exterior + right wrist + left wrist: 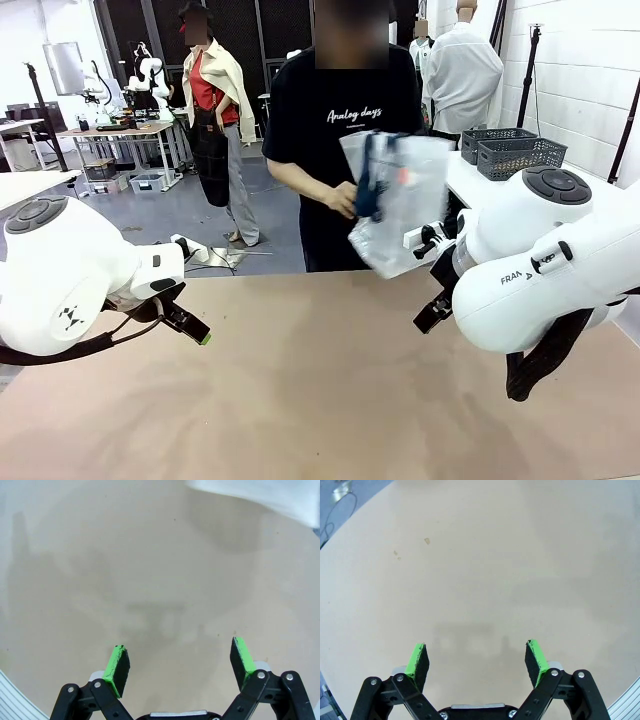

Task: Transfer purchased items from the store into the shopping bag.
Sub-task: Open the Reusable shopping bag in the center of the table.

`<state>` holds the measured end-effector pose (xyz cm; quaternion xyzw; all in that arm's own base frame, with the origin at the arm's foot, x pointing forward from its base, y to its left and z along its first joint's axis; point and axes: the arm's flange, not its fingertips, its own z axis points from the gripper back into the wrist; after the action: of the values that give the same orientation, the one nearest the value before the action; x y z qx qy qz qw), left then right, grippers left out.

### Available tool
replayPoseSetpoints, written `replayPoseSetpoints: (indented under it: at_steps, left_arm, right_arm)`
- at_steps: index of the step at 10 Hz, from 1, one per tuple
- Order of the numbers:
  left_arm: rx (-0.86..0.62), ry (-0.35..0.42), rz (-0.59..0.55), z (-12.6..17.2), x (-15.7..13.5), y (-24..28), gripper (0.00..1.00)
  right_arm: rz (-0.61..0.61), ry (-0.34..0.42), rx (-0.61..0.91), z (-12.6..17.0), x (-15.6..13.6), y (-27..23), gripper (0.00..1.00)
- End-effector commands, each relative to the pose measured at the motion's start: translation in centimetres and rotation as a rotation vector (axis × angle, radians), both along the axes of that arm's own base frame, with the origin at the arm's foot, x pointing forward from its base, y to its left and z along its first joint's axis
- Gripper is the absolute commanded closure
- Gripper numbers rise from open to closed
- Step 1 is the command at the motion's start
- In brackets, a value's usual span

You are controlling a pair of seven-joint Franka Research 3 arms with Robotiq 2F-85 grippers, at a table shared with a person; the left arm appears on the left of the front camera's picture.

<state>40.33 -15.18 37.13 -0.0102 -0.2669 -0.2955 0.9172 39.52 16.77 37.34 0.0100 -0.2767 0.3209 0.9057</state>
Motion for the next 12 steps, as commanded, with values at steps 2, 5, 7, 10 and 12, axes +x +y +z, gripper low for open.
replayPoseSetpoints:
  at_steps: [2,5,7,10,12]
  left_arm:
    - [-0.001,0.0,0.002,0.0,0.02,0.08,0.0]
    - [-0.001,0.0,0.002,0.0,0.02,0.08,0.0]
    - [-0.001,0.0,0.002,0.0,0.02,0.08,0.0]
    - [-0.001,0.0,0.002,0.0,0.02,0.08,0.0]
    - [-0.001,0.0,0.002,0.0,0.02,0.08,0.0]
  right_arm:
    - [0.0,0.0,0.0,0.0,0.0,0.0,0.0]
    - [0.0,0.0,0.0,0.0,0.0,0.0,0.0]
    - [0.0,0.0,0.0,0.0,0.0,0.0,0.0]
    - [0.0,0.0,0.0,0.0,0.0,0.0,0.0]
    - [0.0,0.0,0.0,0.0,0.0,0.0,0.0]
